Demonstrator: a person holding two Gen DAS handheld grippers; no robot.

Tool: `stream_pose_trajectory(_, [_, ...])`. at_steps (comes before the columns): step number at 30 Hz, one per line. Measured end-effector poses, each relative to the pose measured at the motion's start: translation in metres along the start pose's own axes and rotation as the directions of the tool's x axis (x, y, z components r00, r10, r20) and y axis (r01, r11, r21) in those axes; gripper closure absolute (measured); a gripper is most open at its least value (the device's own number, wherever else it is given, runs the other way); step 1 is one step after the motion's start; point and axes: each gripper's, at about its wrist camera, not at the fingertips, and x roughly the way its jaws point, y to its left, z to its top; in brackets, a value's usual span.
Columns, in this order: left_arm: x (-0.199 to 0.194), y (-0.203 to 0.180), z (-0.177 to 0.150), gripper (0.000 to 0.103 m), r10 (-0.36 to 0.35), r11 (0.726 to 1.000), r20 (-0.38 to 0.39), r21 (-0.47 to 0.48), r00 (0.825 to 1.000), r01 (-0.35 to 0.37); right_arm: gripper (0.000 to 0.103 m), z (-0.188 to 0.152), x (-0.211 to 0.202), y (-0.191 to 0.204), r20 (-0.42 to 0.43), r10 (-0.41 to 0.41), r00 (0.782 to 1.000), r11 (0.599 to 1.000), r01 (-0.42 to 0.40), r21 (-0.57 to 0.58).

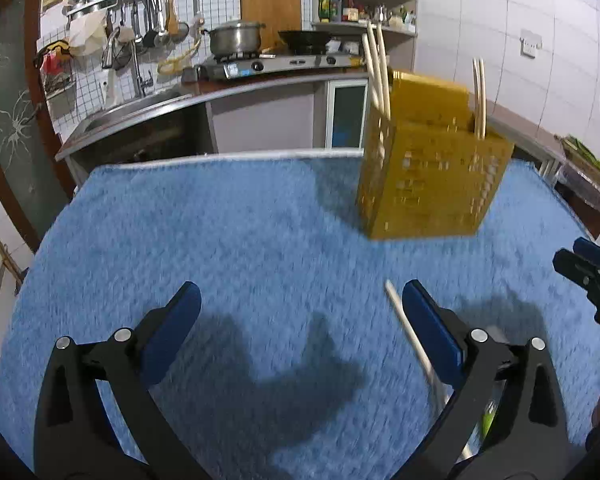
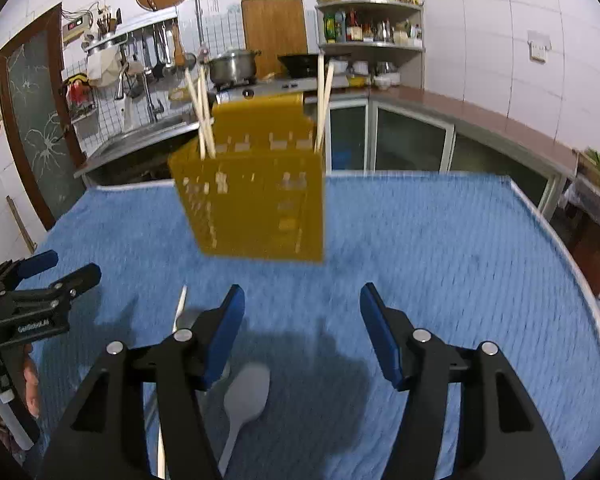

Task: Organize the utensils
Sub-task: 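Move both tools back down toward the spoons on the towel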

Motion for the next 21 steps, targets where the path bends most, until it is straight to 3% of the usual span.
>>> stream_pose_trajectory(11, [-0.006, -0.002, -0.047, 0.006, 0.054, 0.998, -0.049, 0.038, 0.997, -0.052, 0.043, -0.066, -0.004, 0.005, -0.075, -0.01, 0.997, 0.999, 0.012, 0.031])
stream_pose_trajectory(18, [-0.004, 0.006, -0.059, 0.006, 0.039, 0.999, -0.093, 0.01, 0.995, -0.039, 0.044, -0.078, 0.003, 0.022, -0.129, 0.006, 0.992, 0.999, -0.002, 0.032])
stream_pose_trajectory(21, [-0.003, 0.006, -0.06, 0.006, 0.028, 1.0, -0.097, 0.001, 0.995, -0.028, 0.055, -0.08, 0.008, 0.029, -0.162, 0.019, 0.987, 1.0, -0.016, 0.024])
